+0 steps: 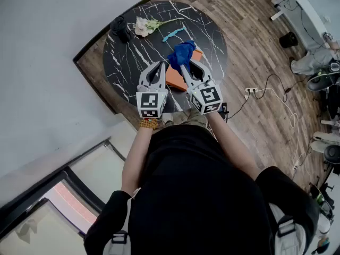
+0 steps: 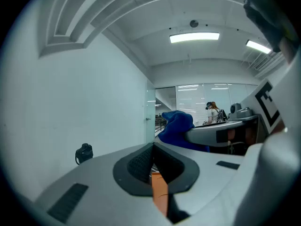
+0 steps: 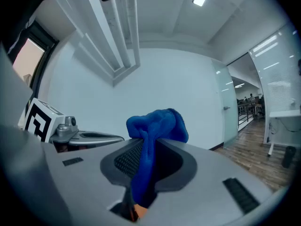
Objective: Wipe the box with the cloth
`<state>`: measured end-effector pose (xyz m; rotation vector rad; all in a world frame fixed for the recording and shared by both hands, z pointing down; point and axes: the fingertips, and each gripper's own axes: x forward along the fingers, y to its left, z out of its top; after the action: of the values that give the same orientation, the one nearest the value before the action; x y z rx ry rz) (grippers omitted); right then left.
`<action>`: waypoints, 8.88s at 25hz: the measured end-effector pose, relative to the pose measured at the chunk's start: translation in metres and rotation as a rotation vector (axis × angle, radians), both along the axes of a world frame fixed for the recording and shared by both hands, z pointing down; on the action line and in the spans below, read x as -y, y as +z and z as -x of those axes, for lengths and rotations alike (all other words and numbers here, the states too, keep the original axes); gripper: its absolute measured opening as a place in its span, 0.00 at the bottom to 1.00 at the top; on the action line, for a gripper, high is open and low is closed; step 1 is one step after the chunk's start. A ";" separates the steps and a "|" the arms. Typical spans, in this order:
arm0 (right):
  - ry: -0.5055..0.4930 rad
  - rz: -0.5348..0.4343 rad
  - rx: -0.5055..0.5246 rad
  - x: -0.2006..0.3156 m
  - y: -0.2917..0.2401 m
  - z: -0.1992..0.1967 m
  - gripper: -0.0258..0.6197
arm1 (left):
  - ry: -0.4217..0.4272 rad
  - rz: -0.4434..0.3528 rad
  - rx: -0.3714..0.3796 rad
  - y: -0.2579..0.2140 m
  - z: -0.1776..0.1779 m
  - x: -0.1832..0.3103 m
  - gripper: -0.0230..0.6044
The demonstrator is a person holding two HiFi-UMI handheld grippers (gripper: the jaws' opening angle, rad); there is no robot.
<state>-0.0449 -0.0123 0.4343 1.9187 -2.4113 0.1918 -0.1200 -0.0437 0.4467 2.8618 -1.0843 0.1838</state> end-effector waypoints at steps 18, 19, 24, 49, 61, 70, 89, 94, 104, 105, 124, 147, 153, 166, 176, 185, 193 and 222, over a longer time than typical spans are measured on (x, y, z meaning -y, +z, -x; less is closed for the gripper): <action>-0.057 0.163 -0.095 0.035 0.057 -0.001 0.15 | -0.080 0.222 0.032 0.062 0.006 0.003 0.04; -0.072 0.175 -0.100 0.038 0.060 -0.001 0.15 | -0.085 0.230 0.038 0.066 0.004 0.004 0.04; -0.152 0.230 -0.129 0.051 0.079 0.007 0.15 | -0.123 0.278 0.069 0.084 -0.002 0.006 0.04; -0.530 0.639 -0.638 0.121 0.250 -0.104 0.17 | -0.348 0.660 0.224 0.167 -0.027 -0.007 0.05; -0.655 0.518 -0.598 0.143 0.229 -0.101 0.27 | -0.484 0.786 0.207 0.211 -0.035 -0.019 0.05; -0.642 0.673 -0.456 0.152 0.263 -0.101 0.26 | -0.537 0.894 0.257 0.242 -0.026 -0.026 0.16; -0.650 0.572 -0.636 0.134 0.253 -0.077 0.23 | -0.506 0.929 0.262 0.238 -0.004 -0.039 0.18; -0.606 0.637 -0.564 0.144 0.251 -0.084 0.21 | -0.446 0.938 0.244 0.240 -0.021 -0.029 0.19; -0.573 0.727 -0.442 0.118 0.260 -0.070 0.17 | -0.309 0.945 0.251 0.243 -0.046 -0.022 0.21; -0.573 0.729 -0.442 0.114 0.260 -0.067 0.17 | -0.298 0.947 0.254 0.243 -0.047 -0.023 0.21; -0.730 0.775 -0.399 0.024 0.261 0.042 0.17 | -0.038 0.927 0.294 0.248 -0.016 -0.043 0.21; -0.576 0.702 -0.561 0.122 0.251 -0.095 0.18 | -0.168 0.963 0.341 0.245 -0.011 -0.041 0.19; -0.558 0.658 -0.584 0.123 0.259 -0.093 0.18 | -0.286 0.975 0.300 0.246 -0.015 -0.038 0.19; -0.623 0.761 -0.464 0.100 0.264 -0.073 0.18 | -0.380 1.007 0.198 0.253 -0.014 -0.039 0.24; -0.538 0.781 -0.389 0.084 0.273 -0.057 0.17 | -0.301 0.997 0.185 0.253 -0.014 -0.041 0.25; -0.549 0.817 -0.452 0.054 0.265 -0.030 0.17 | -0.197 0.989 0.169 0.256 -0.013 -0.041 0.26; -0.541 0.869 -0.378 0.026 0.267 0.009 0.17 | -0.050 0.962 0.255 0.257 -0.013 -0.047 0.25; -0.618 0.624 -0.213 0.025 0.216 -0.015 0.17 | 0.037 0.882 0.374 0.250 -0.002 -0.017 0.23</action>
<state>-0.0302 -0.0374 0.6508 0.8554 -2.2879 0.5784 -0.1182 -0.0264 0.6962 2.0760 -0.7165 0.9556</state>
